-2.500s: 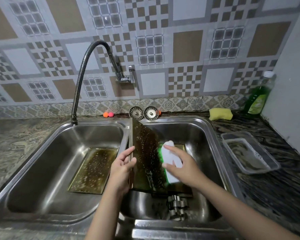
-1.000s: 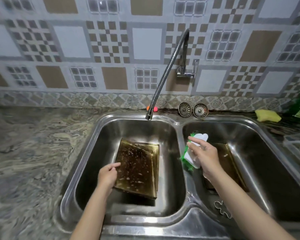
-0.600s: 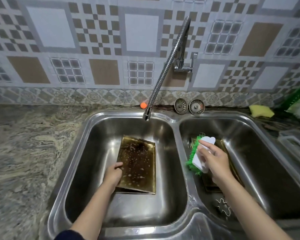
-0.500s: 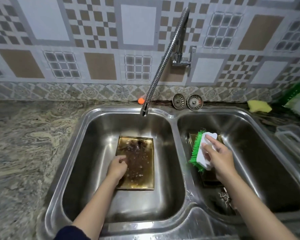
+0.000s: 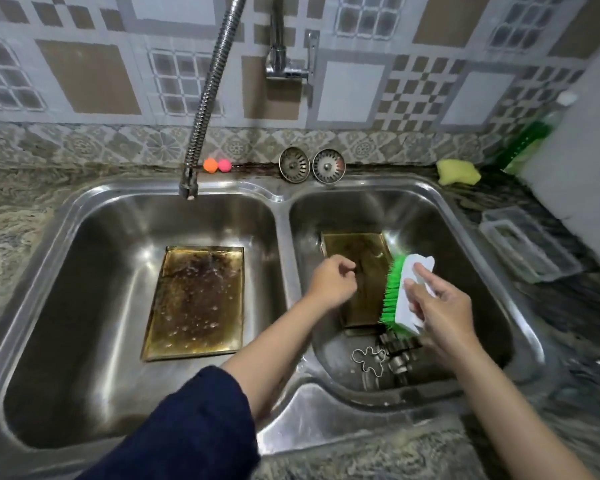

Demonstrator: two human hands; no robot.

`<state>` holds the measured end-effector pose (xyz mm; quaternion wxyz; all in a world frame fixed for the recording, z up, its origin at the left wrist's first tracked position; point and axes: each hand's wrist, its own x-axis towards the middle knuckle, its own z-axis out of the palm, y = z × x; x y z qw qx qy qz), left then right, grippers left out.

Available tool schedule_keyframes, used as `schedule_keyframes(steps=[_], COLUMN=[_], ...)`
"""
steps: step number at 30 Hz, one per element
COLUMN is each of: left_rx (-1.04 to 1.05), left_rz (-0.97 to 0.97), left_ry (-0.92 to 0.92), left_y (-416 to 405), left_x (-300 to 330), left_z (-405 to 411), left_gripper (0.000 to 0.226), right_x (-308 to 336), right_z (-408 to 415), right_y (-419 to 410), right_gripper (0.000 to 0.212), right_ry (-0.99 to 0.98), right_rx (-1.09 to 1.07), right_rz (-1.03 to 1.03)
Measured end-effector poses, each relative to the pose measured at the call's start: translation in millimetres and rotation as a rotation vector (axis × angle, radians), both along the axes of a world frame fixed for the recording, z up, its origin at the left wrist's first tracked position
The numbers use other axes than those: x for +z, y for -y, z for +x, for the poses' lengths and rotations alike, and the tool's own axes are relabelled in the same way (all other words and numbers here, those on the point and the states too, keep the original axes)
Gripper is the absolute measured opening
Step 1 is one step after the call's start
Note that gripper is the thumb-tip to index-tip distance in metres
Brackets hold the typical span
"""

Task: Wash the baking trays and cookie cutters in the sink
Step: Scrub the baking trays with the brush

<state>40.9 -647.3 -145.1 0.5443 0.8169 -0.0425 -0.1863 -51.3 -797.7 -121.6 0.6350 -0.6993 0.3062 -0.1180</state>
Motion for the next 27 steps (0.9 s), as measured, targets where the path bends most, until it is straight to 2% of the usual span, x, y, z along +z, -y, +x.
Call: schedule_keyframes(steps=[5,7,11,13,20,24,27], left_rx=[-0.050,-0.038,0.090,0.192,0.388,0.349,0.224], left_rz=[0.257,0.337,0.365,0.351,0.264,0.093,0.022], left_ry=[-0.237,-0.271,-0.265,-0.227,-0.133,-0.152,-0.162], left_y=[40,50,72,80,99,104,114], left_x=[-40,-56,-65,-64,-63,-62,-42], left_z=[15,16,8,5,2,0,-2], left_gripper=[0.028,0.027,0.022,0.013,0.025,0.047,0.056], right_x=[-10,-8,1,6,24,43,58], right_z=[-18,-22,-21,-17,6,23,41], right_y=[55,77,117,137,192,223,255], right_gripper=[0.042,0.041,0.041,0.041,0.042,0.040,0.034], right_ry=[-0.063,-0.064,-0.039,-0.043,0.005,0.063,0.113], right_rx=[0.063,0.099,0.173,0.225,0.337,0.388,0.379], right_rz=[-0.017,-0.019,-0.007,-0.006,-0.029,-0.096,-0.258])
